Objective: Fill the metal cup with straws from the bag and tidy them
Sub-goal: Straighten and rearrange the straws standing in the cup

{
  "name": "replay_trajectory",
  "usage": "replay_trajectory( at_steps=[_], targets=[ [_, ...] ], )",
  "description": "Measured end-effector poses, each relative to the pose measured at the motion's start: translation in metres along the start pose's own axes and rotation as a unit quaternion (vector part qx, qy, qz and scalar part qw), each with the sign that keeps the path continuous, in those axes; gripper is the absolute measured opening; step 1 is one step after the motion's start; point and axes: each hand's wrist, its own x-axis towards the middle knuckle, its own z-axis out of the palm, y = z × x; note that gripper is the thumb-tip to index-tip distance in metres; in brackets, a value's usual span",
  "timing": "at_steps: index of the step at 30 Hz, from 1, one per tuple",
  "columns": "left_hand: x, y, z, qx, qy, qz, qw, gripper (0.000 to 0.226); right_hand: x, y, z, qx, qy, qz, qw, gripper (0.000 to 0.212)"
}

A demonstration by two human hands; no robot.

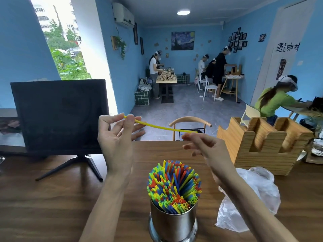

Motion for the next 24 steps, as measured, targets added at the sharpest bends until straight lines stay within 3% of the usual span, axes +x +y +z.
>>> replay_trajectory(
  at_steps=[4,8,9,12,14,18,24],
  targets=[
    [-0.006,-0.01,-0.003,0.02,-0.064,-0.025,0.997,0.025,0.014,-0.013,-0.001,0.158,0.053,0.088,0.982,0.034],
    [-0.006,-0.021,-0.018,0.111,-0.158,-0.086,0.977,0.025,0.024,-0.022,-0.006,0.22,0.096,0.067,0.968,0.02],
    [-0.004,-0.024,-0.025,0.174,-0.204,-0.119,0.956,0.026,0.025,-0.024,-0.008,0.211,0.106,0.041,0.971,0.018],
    [-0.002,-0.036,-0.041,0.361,-0.346,-0.202,0.842,0.024,0.027,-0.028,-0.015,0.138,0.125,-0.048,0.981,0.019],
    [-0.004,-0.043,-0.044,0.42,-0.356,-0.223,0.804,0.021,0.026,-0.026,-0.015,0.086,0.105,-0.09,0.987,0.019],
    [-0.004,-0.048,-0.041,0.474,-0.327,-0.256,0.776,0.027,0.021,-0.017,-0.007,-0.001,0.027,-0.124,0.992,0.019],
    [-0.001,-0.045,-0.037,0.444,-0.309,-0.29,0.79,0.016,0.007,0.004,-0.002,-0.148,-0.107,-0.104,0.978,0.019]
  ],
)
